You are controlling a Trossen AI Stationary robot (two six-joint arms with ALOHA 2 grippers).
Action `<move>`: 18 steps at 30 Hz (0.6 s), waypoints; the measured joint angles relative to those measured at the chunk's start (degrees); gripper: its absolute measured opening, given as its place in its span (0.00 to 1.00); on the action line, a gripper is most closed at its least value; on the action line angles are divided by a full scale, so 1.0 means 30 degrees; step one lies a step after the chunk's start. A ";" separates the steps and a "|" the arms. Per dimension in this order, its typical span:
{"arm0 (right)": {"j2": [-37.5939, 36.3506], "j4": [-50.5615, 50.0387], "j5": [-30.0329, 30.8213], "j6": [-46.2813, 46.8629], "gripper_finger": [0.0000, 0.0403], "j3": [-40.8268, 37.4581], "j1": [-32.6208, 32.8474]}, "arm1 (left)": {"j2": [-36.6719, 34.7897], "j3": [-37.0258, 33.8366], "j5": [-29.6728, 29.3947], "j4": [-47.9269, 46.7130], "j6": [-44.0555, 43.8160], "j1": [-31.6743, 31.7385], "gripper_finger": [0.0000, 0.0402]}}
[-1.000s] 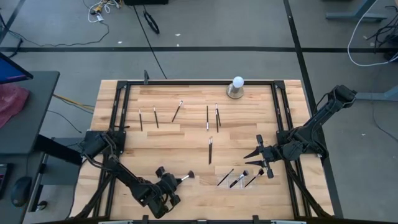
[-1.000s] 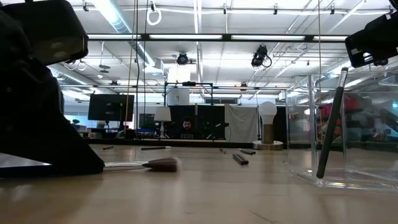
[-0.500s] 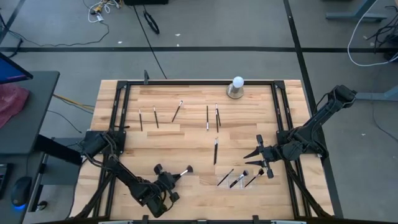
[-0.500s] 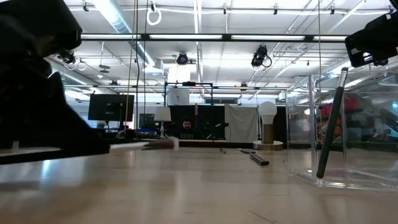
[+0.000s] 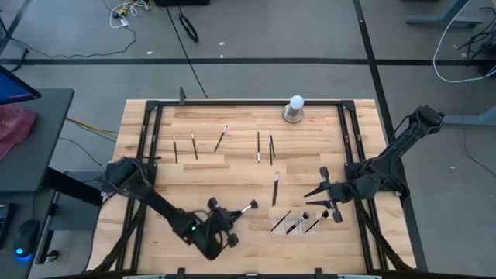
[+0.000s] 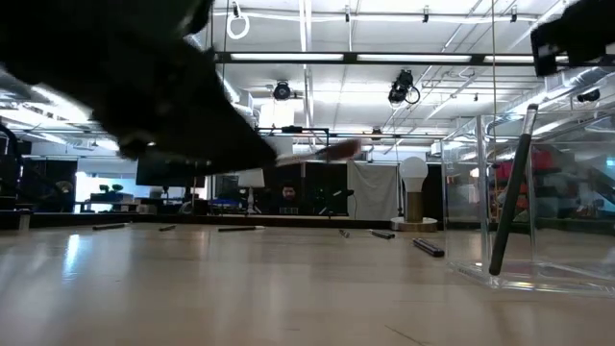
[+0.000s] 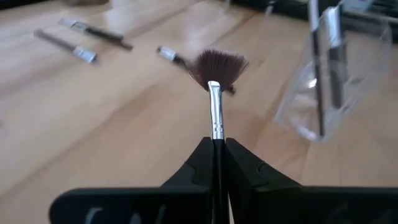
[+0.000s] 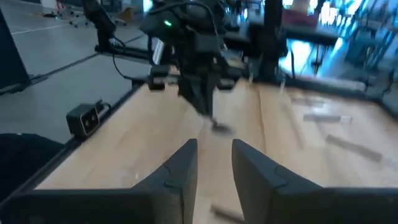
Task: Put items in baskets/containers
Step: Put the highlighter brush into the left section of the transparent organizer
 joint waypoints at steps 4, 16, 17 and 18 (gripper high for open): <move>0.0010 -0.2675 -0.0001 -0.1677 0.25 0.2139 0.0000 | -0.1194 0.0029 0.2513 0.2525 0.4134 0.1518 0.05; 0.2756 -0.5752 0.0573 -0.8849 0.52 0.4531 -0.0044 | -0.2482 0.0056 1.5012 0.9578 0.9421 0.6858 0.05; 0.3272 -0.5424 0.1136 -0.9597 0.54 0.4531 -0.0044 | -0.2480 0.0058 1.5528 0.9497 0.9302 0.7151 0.05; 0.3797 -0.4827 0.1795 -1.0297 0.56 0.4524 -0.0044 | -0.2465 0.0058 1.5894 0.9409 0.9226 0.7390 0.05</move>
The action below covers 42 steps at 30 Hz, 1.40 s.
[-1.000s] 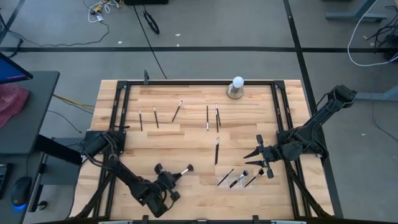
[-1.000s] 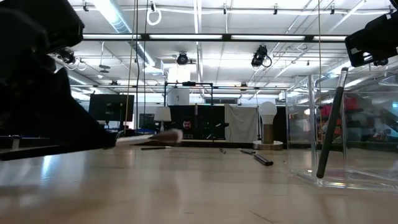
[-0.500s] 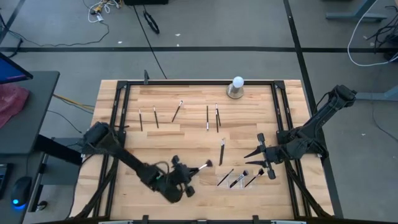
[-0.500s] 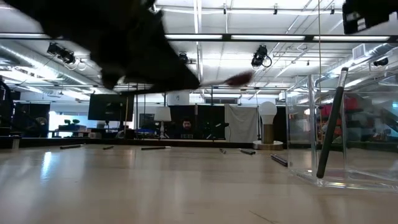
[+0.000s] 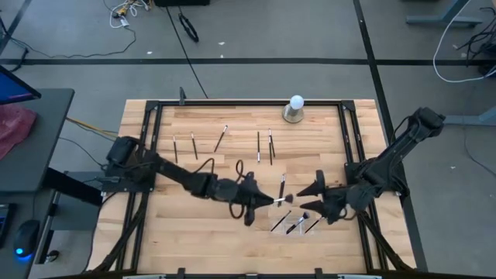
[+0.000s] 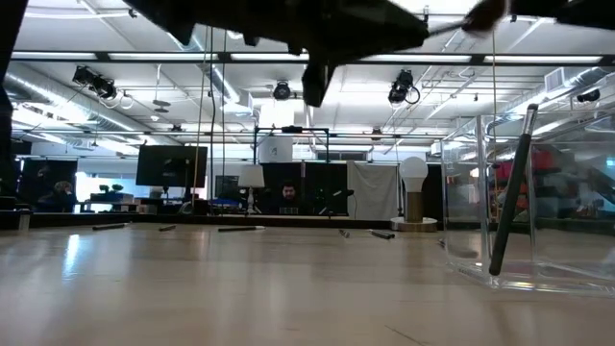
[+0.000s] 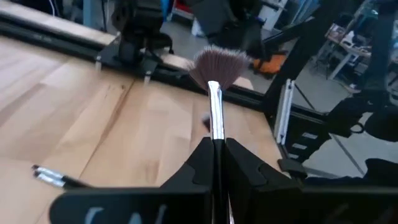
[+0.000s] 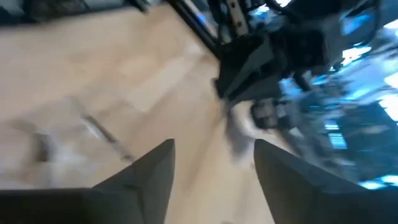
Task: Put items in baskets/containers
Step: Put the highlighter brush into the left section of the transparent organizer
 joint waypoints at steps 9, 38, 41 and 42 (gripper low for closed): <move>0.3351 0.5163 0.1848 -0.5769 0.52 -0.0001 -0.0289 | 0.0005 0.0000 0.0916 0.0074 0.0057 0.0677 0.05; 0.4013 -0.4873 -0.1524 0.0649 0.01 0.4145 -0.2339 | 0.0022 -0.0007 0.0766 0.0623 0.0112 0.0850 0.32; 0.4013 -0.8501 -0.3661 0.2103 0.00 0.5917 -0.2337 | -0.0229 -0.0007 0.0783 -0.0349 0.0270 0.1068 0.44; 0.4013 -0.9384 -0.4048 0.2317 0.00 0.6397 -0.2320 | -0.0532 -0.0007 0.0778 -0.1215 0.0282 0.1134 0.47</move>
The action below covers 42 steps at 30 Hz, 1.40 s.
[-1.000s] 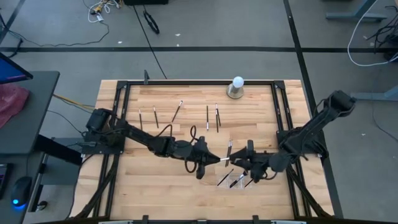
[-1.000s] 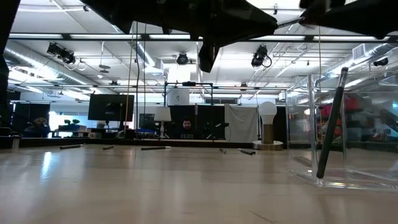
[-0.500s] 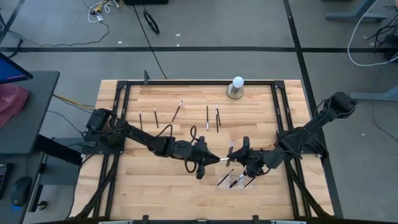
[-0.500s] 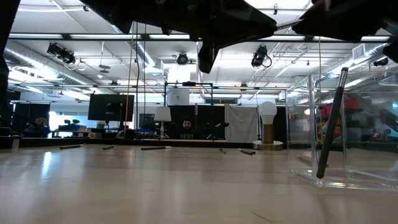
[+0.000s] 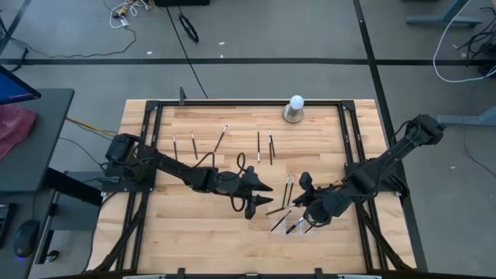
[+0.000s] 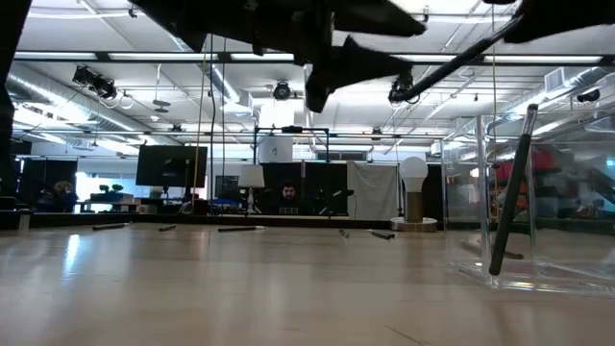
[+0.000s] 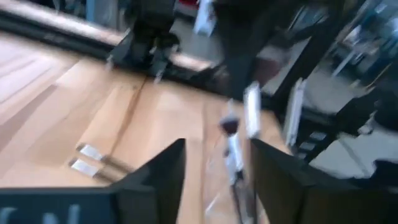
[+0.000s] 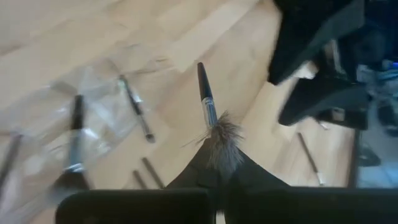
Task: Put items in baskets/containers
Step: Put the highlighter brush into the left section of the transparent organizer
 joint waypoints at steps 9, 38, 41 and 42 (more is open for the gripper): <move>0.0000 -0.3316 -0.2580 0.0194 0.00 0.2693 -0.0019 | -0.3182 0.0000 -0.3608 -0.8661 -0.1955 -0.0112 0.57; 0.5770 -0.3693 -0.5746 -0.4238 0.11 0.4829 -0.1820 | -0.3185 -0.0015 -1.0732 -1.0194 -0.2718 -0.2438 0.50; 0.5770 -0.3652 -0.6056 -0.3880 0.20 0.4829 -0.2107 | -0.3185 -0.0015 -1.0732 -1.0194 -0.2725 -0.2438 0.50; 0.5770 -0.3645 -0.6331 -0.3734 0.24 0.4829 -0.2248 | -0.3183 -0.0015 -1.0732 -1.0194 -0.2728 -0.2438 0.50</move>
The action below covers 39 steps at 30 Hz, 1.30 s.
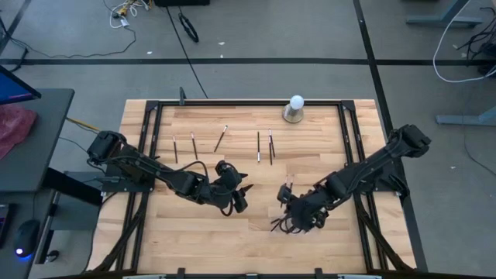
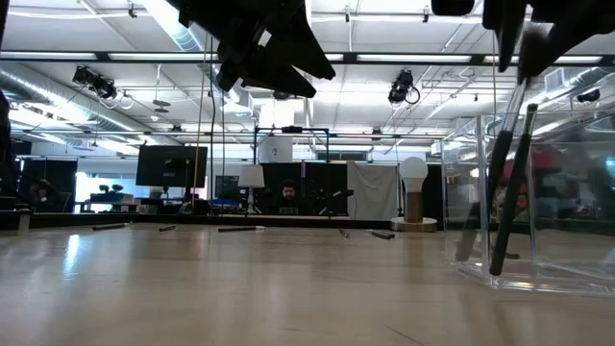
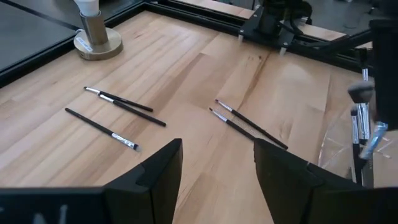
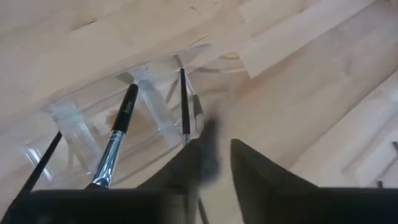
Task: Put items in baskets/containers
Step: Put the highlighter brush into the left section of the transparent organizer, then put the eyeshadow brush into the right section of the transparent organizer
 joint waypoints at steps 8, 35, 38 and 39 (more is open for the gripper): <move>-0.0164 0.0694 0.0582 0.0543 0.45 0.0000 -0.1332 | 0.0005 0.0000 -0.0007 0.0000 -0.0263 0.0000 0.50; -1.4451 0.3425 0.6103 1.0999 0.26 -0.9492 0.1047 | 0.2707 -0.0044 -0.2103 -0.1234 -0.5345 0.3255 0.48; -1.5264 0.3467 0.6405 1.1217 0.25 -0.9774 0.1115 | 0.2722 -0.0051 0.0026 -0.2313 -0.5367 0.5698 0.48; -1.5488 0.3476 0.6411 1.1327 0.24 -0.9777 0.1115 | 0.2722 -0.0051 0.0280 -0.2722 -0.5322 0.6533 0.48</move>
